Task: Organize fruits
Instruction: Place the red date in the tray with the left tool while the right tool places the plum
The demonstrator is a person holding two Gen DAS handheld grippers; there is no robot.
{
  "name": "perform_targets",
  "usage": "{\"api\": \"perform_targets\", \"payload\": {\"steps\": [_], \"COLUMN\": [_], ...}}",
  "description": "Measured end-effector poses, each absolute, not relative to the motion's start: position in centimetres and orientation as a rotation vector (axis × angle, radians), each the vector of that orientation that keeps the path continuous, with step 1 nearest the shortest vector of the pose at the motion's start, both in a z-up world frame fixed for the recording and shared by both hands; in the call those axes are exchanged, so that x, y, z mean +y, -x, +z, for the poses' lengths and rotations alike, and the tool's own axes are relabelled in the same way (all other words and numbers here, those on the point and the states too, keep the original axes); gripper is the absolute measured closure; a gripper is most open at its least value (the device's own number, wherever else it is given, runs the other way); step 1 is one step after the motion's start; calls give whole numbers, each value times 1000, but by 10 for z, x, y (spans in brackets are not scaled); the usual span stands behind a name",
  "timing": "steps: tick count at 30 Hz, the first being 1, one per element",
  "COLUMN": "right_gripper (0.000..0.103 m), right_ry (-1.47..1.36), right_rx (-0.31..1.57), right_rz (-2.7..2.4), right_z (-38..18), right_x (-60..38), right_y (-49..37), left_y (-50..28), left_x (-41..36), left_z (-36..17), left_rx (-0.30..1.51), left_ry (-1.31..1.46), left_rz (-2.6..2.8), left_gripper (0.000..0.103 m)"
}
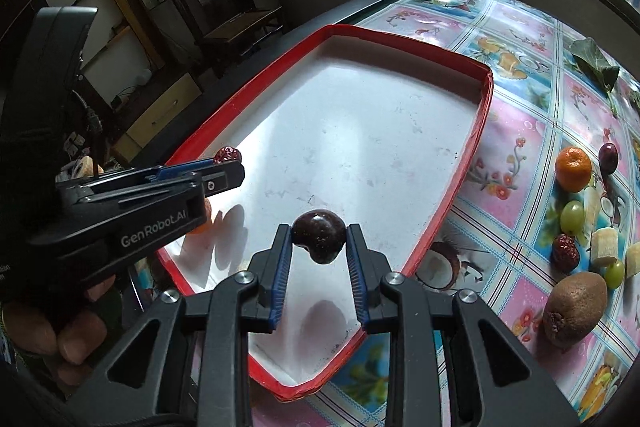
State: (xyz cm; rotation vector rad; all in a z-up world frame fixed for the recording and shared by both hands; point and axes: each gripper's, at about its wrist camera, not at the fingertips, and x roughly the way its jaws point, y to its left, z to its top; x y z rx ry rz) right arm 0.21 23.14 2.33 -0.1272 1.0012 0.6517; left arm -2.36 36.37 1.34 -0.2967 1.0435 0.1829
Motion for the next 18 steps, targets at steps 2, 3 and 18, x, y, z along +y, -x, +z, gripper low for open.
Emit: {"api": "perform_targets", "payload": {"steps": [2,3,18], "right_gripper": [73,73,60], "right_ry": [131,132,52], "right_rx": [1014,1021,1033], "right_rz": [653,654,667], "right_z": [18,15,19], "right_x": [234,234,216], "right_y": [-3,-4,4], "left_y": [23,23,33], "left_x": [361,361,360], "left_z": [13,13,24], "left_rx": [1041,1042,1017], "left_ry": [277,270,291], "left_rz": [190,191,216], "left_gripper": [84,83,76]}}
